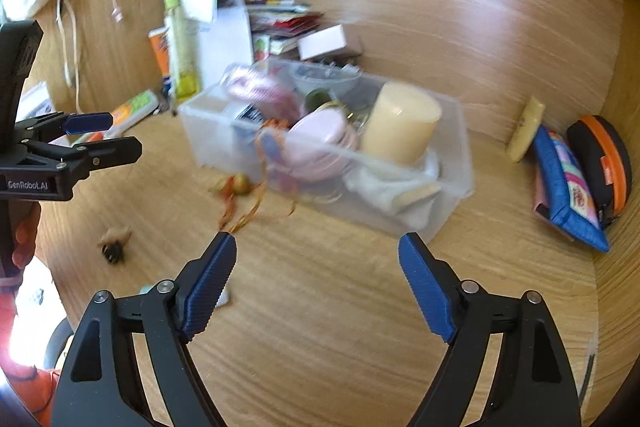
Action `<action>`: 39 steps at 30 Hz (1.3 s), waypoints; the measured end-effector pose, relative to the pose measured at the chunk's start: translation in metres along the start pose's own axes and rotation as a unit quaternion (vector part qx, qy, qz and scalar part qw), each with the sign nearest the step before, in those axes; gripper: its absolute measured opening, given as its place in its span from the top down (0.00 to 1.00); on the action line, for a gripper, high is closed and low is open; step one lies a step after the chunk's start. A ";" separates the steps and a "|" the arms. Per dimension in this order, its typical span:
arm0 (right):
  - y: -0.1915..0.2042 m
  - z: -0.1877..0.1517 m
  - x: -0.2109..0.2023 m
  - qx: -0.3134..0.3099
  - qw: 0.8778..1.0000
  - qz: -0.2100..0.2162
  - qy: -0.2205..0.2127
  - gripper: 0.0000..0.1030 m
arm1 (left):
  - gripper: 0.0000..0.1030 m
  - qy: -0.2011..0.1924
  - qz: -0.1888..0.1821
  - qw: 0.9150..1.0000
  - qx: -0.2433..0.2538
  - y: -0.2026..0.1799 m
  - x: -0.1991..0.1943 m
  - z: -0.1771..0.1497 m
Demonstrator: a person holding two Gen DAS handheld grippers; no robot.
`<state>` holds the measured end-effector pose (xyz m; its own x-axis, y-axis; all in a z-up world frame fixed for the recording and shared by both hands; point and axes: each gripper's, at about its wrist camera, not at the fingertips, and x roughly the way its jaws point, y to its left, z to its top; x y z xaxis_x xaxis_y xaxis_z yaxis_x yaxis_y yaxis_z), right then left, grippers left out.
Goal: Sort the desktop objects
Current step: 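Withdraw both open grippers from the box, then move the left gripper to the white seashell while right approaches the light blue bottle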
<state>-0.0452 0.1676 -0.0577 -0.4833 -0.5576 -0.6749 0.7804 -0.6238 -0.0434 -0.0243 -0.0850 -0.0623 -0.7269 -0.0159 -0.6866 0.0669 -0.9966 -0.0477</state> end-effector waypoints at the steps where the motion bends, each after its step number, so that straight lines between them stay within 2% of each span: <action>1: 0.003 -0.003 0.002 -0.001 1.000 0.005 0.006 0.21 | 0.07 0.007 0.001 1.000 -0.001 0.002 -0.001 -0.006; 6: 0.016 -0.016 0.009 -0.001 0.999 0.030 0.028 0.21 | 0.07 0.034 0.009 0.999 -0.002 0.008 -0.003 -0.033; 10: 0.032 -0.025 0.014 -0.012 0.998 0.052 0.041 0.21 | 0.07 0.040 0.018 0.999 0.008 0.010 -0.008 -0.048; 20: 0.066 -0.034 0.024 -0.045 0.993 0.082 0.065 0.21 | 0.07 0.062 0.015 0.998 0.027 0.014 -0.004 -0.067; 26: 0.075 -0.031 0.038 -0.054 0.992 0.084 0.082 0.21 | 0.07 0.070 0.006 0.997 0.033 0.009 0.009 -0.070; 33: 0.078 -0.029 0.044 -0.062 0.991 0.085 0.083 0.22 | 0.28 0.056 0.002 0.998 0.031 0.006 0.013 -0.065; 34: 0.079 -0.029 0.044 -0.063 0.991 0.084 0.083 0.23 | 0.30 0.053 0.002 0.998 0.031 0.006 0.013 -0.065; 37: 0.079 -0.028 0.043 -0.063 0.991 0.086 0.077 0.34 | 0.36 0.047 0.001 0.998 0.032 0.006 0.014 -0.065; 39: 0.079 -0.027 0.042 -0.065 0.991 0.088 0.072 0.50 | 0.40 0.042 0.001 0.999 0.032 0.006 0.014 -0.065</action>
<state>0.0066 0.1095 -0.1096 -0.2806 -0.5614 -0.7785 0.8966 -0.4428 -0.0039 0.0105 -0.0857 -0.1189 -0.6666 -0.0133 -0.7453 0.0218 -0.9998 -0.0018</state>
